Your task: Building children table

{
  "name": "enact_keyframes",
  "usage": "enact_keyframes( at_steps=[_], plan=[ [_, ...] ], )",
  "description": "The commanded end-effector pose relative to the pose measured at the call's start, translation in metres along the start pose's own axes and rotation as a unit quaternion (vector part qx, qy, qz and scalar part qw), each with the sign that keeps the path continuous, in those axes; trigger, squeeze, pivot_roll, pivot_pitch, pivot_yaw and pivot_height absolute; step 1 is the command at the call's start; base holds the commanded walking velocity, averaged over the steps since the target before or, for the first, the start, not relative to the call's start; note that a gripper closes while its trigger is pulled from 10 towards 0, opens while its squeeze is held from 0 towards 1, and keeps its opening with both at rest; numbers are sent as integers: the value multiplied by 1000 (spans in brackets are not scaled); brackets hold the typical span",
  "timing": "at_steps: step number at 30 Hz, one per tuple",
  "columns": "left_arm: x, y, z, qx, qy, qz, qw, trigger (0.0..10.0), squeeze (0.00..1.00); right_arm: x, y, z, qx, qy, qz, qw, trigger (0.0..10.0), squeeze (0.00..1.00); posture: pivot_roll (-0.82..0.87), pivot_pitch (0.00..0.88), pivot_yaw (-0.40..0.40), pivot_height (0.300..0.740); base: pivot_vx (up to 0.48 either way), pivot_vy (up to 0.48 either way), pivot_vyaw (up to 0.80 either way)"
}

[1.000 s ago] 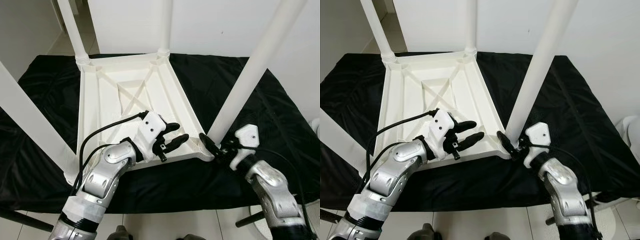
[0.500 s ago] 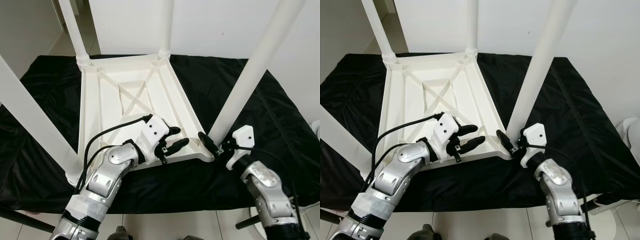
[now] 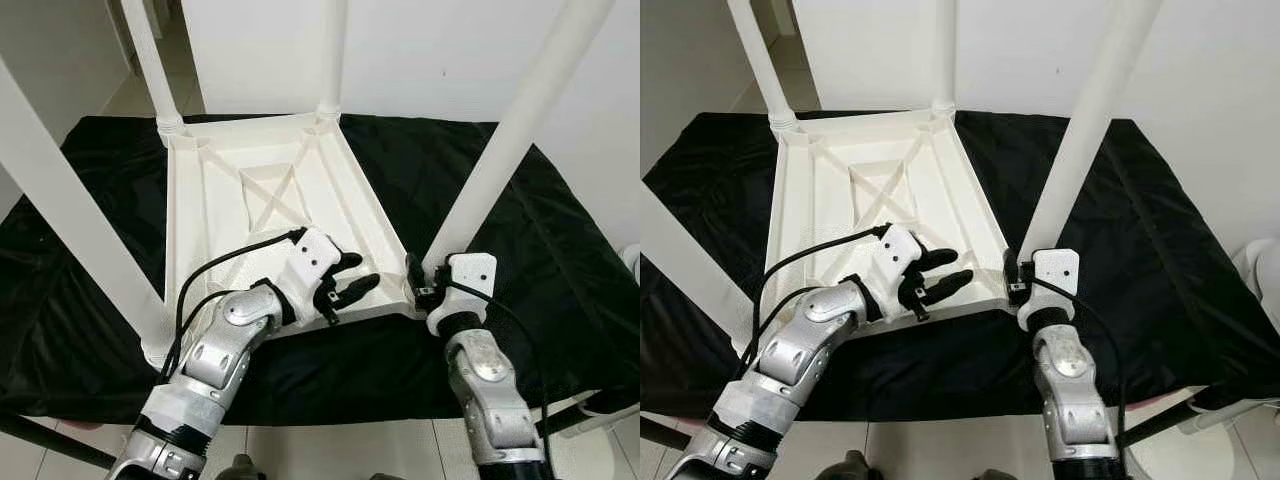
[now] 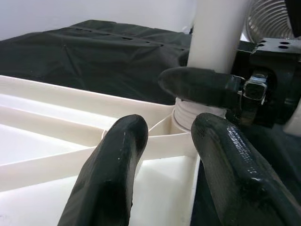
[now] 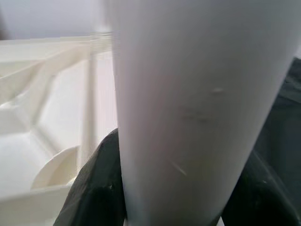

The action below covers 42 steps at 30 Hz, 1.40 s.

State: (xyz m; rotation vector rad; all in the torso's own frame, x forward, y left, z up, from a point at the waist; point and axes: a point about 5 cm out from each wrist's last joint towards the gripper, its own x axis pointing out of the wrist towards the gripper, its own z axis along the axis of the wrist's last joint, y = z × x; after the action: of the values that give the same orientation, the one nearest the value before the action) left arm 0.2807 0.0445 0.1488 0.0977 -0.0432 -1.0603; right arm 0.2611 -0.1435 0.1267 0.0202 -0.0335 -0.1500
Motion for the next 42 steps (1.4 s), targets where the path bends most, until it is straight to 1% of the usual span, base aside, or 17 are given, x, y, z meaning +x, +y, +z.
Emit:
enact_keyframes(
  at_steps=[1, 5, 10, 11, 18, 20, 23, 24, 25, 26, 28, 30, 31, 37, 40, 41, 42],
  plan=[
    [-2, 3, -3, -4, 1, 30, 1000, 10000, 0, -4, -11, -16, 3, 46, -67, 997, 10000, 0, -19, 0, 19, 740, 0, 0, 0],
    [-3, 6, -2, -12, -2, 43, 999, 10000, 0, -6, 4, -14, 9, 41, -53, 998, 10000, 0, -20, 0, 19, 740, 0, 0, 0],
    [-6, 9, 0, -6, -6, 50, 999, 10000, 0, -9, 2, -13, 7, 37, -39, 999, 10000, 0, -17, 0, 10, 740, 0, 0, 0],
    [-7, 11, 1, -2, -9, 53, 999, 10000, 0, -10, 0, -13, 7, 36, -26, 999, 10000, 1000, -13, 0, 6, 740, 0, 0, 0],
    [-8, 11, 4, 3, -14, 55, 998, 10000, 0, -10, -1, -9, 10, 27, -14, 999, 10000, 1000, -8, 0, -1, 740, 0, 0, 0],
    [-8, 8, 5, 2, -15, 44, 999, 10000, 0, -10, -7, 0, -1, 0, 32, 999, 10000, 1000, -7, 0, -5, 740, 0, 0, 0],
    [-9, 6, 6, 3, -14, 32, 999, 10000, 0, -9, -16, 5, -11, -13, 77, 997, 10000, 1000, -6, 0, -9, 740, 0, 0, 0],
    [-9, 5, 6, 2, -16, 23, 1000, 10000, 0, -9, -21, 6, -28, -19, 116, 993, 10000, 620, -6, 0, -12, 740, 0, 0, 0],
    [-9, 5, 6, 2, -16, 23, 1000, 10000, 0, -9, -21, 6, -28, -19, 116, 993, 10000, 620, -6, 0, -12, 740, 0, 0, 0],
    [-9, 4, 7, 4, -16, 17, 1000, 10000, 0, -9, -25, 7, -40, -20, 145, 988, 10000, 0, -3, 0, -14, 740, 0, 0, 0],
    [-9, 3, 8, 4, -15, 11, 1000, 10000, 0, -9, -29, 8, -46, -23, 164, 985, 10000, 0, -3, 0, -14, 740, 0, 0, 0],
    [-11, 0, 9, 6, -14, -13, 1000, 10000, 0, -6, -42, 7, -76, -19, 209, 975, 10000, 0, -2, 0, -13, 740, 0, 0, 0],
    [-11, 0, 9, 6, -14, -13, 1000, 10000, 0, -6, -42, 7, -76, -19, 209, 975, 10000, 0, -2, 0, -13, 740, 0, 0, 0],
    [-12, -4, 12, 13, -16, -50, 999, 10000, 0, 4, -48, 9, -86, -17, 301, 950, 10000, 0, -7, 0, -3, 740, 0, 0, 0],
    [-12, -4, 12, 12, -15, -53, 998, 10000, 0, 5, -47, 9, -83, -16, 309, 947, 10000, 0, -7, 0, -3, 740, 0, 0, 0],
    [-12, -5, 12, 15, -15, -59, 998, 10000, 0, 8, -47, 9, -83, -13, 322, 943, 9412, 0, -6, 0, 1, 740, 0, 0, 0],
    [-12, -6, 13, 18, -15, -62, 998, 10000, 0, 12, -47, 10, -87, -12, 334, 939, 7255, 0, -5, 0, 0, 740, 0, 0, 0]
  ],
)
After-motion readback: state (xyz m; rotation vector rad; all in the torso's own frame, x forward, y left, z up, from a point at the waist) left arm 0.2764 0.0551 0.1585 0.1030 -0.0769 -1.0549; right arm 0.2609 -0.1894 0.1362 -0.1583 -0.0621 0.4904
